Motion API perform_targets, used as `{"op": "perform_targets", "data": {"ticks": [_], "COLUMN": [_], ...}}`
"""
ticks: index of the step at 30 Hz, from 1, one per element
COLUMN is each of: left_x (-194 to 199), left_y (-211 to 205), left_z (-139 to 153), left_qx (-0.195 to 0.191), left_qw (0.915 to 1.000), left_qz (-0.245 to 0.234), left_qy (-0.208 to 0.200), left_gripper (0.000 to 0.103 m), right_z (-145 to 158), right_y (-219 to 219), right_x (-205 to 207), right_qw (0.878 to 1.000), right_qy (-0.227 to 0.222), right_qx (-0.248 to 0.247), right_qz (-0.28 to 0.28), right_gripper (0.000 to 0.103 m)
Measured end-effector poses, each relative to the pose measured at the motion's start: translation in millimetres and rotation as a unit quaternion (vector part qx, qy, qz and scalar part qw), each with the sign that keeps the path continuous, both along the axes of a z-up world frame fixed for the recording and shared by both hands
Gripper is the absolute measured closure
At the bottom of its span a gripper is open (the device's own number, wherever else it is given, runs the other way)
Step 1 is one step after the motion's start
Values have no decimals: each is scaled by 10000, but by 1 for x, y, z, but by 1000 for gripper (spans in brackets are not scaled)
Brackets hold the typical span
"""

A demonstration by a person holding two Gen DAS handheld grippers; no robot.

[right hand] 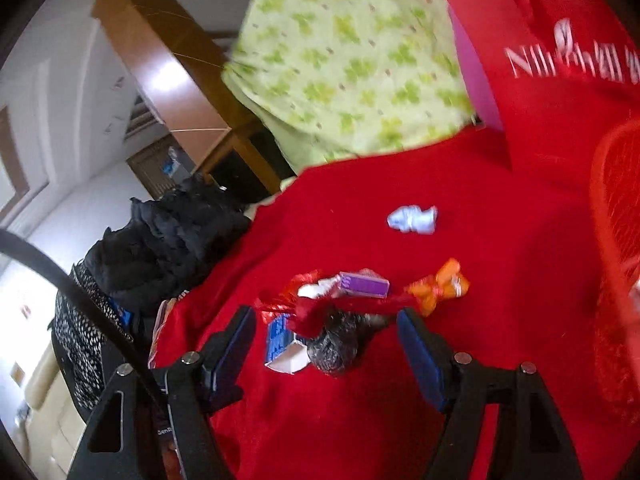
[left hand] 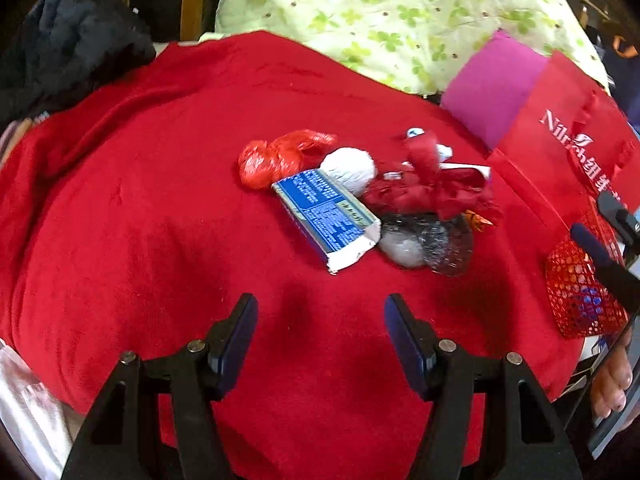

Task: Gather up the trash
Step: 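Grasp the black plastic bag with the right tool while the left tool grasps the blue blister card, then lift the black plastic bag with the right tool while the left tool holds the blue card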

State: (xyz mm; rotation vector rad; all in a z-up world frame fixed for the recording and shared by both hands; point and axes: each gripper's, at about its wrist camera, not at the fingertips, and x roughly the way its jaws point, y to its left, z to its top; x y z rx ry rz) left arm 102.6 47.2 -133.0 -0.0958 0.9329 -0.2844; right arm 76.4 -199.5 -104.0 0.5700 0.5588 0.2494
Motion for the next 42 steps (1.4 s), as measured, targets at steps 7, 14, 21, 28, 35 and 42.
{"op": "perform_targets", "data": {"ticks": [7, 14, 21, 28, 35, 42], "left_x": [40, 78, 98, 89, 85, 82], "left_y": [0, -15, -16, 5, 12, 13], "left_z": [-8, -9, -33, -45, -48, -41], "left_qx": [-285, -360, -474, -828, -983, -998], "left_qw": [9992, 9985, 9956, 9923, 9903, 9906], "left_qz": [178, 235, 308, 271, 262, 265], "left_qy": [218, 332, 749, 877, 942, 897], "left_gripper": [36, 36, 37, 54, 57, 56], "right_z": [-28, -41, -48, -60, -85, -89], "right_y": [-2, 17, 30, 54, 81, 81], "right_x": [30, 52, 63, 76, 102, 104], "right_qw": [9976, 9954, 9945, 9906, 9860, 9855], "right_qy": [610, 831, 941, 1213, 1537, 1569], "right_qx": [319, 390, 272, -104, -447, -581], "right_qz": [34, 290, 372, 619, 477, 272], "right_gripper": [27, 27, 27, 27, 30, 65]}}
